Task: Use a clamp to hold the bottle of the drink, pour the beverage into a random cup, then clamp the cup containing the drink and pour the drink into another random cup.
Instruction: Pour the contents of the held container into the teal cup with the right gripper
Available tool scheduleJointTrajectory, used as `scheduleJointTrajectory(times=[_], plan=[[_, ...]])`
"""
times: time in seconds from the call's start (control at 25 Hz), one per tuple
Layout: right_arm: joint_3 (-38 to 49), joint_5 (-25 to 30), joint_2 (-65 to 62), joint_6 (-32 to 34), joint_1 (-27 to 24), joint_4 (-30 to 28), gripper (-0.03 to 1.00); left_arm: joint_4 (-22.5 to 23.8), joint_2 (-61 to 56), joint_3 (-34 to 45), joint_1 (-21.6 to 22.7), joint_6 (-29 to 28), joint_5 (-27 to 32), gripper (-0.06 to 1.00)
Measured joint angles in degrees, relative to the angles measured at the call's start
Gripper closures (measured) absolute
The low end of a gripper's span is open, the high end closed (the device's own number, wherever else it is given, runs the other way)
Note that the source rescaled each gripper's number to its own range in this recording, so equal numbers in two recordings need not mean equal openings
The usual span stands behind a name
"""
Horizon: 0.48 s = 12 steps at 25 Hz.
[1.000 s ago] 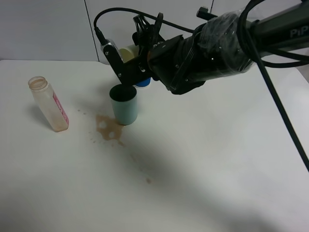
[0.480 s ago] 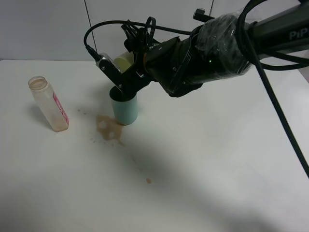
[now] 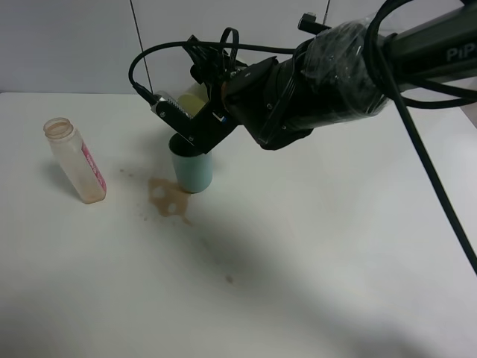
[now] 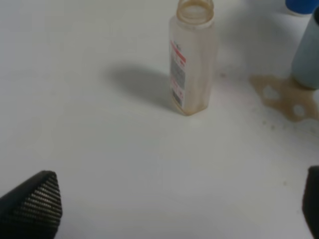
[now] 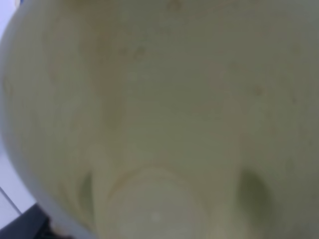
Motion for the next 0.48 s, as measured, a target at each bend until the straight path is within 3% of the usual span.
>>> scheduleJointTrajectory(times=[0.16,0.28,0.48], plan=[[0.0,0.07,0.0,4.41,0.0,0.0,0.97,0.0,0.0,0.0,0.0,0.0,0.0,0.02],[0.0,0.07,0.0,16.06,0.0,0.0,0.97,0.0,0.0,0.0,0.0,0.0,0.0,0.02],[0.0,0.07,-0.2,41.62,0.0,0.06,0.97,0.0,0.0,0.0,0.0,0.0,0.0,0.02]])
